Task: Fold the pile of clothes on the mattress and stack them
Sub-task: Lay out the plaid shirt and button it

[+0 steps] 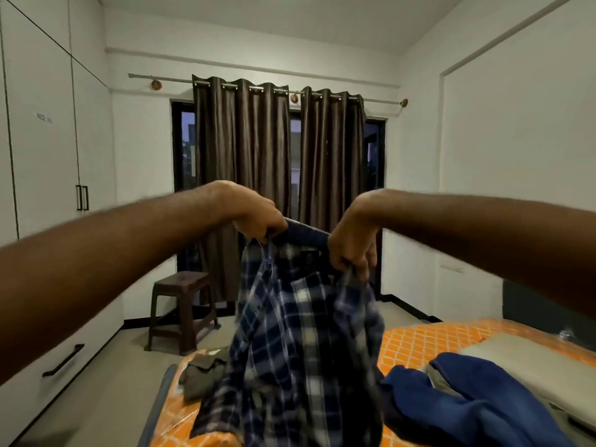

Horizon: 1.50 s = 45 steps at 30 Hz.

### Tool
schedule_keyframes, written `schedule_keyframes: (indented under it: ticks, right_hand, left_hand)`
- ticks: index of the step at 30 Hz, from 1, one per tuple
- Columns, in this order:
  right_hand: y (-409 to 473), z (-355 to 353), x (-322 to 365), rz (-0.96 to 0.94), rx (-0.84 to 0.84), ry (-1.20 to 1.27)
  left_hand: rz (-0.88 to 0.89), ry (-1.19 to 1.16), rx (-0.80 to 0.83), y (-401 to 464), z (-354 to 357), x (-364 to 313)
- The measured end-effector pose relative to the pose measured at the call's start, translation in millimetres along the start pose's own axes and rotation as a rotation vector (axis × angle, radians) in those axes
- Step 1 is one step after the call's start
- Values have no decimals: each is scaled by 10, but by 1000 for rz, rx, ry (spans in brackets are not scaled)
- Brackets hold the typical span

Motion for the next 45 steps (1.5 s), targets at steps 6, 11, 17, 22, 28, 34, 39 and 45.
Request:
schedule_keyframes:
  ticks: [6, 11, 17, 22, 28, 34, 39, 45]
  right_hand:
    - [-349, -171, -2, -418, -174, 266]
    - [-406, -470, -208, -491, -812, 158]
    - [-454, -362, -173, -476, -1292, 149]
    - [-124, -242, -6, -335, -1325, 89]
    - [90, -184, 6, -375, -1274, 482]
    - [311, 38, -240, -121, -1194, 580]
    - [506, 363, -187, -184, -1249, 902]
    - [92, 273, -162, -348, -1560, 1055]
  left_hand:
    - [126, -620, -39, -42, 137, 79]
    - [176, -814, -454, -173, 6, 302]
    - [15, -925, -906, -257, 124, 372]
    - [-78, -953, -743, -37, 408, 226]
    - [-106, -1122, -830, -134, 514, 93]
    - [-373, -1273, -659, 72, 1146, -3]
    - [-414, -1381, -813, -21, 1348, -225]
    - [-212, -722, -930, -303, 797, -277]
Point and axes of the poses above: each hand's wrist, its own y-axis towards the middle knuckle, its own z-axis out of the palm, x = y × z, the point moved 8 cm from there along y, towards the middle knuckle, and after that the axes turned 6 degrees about -z, right-handed, at the moved point
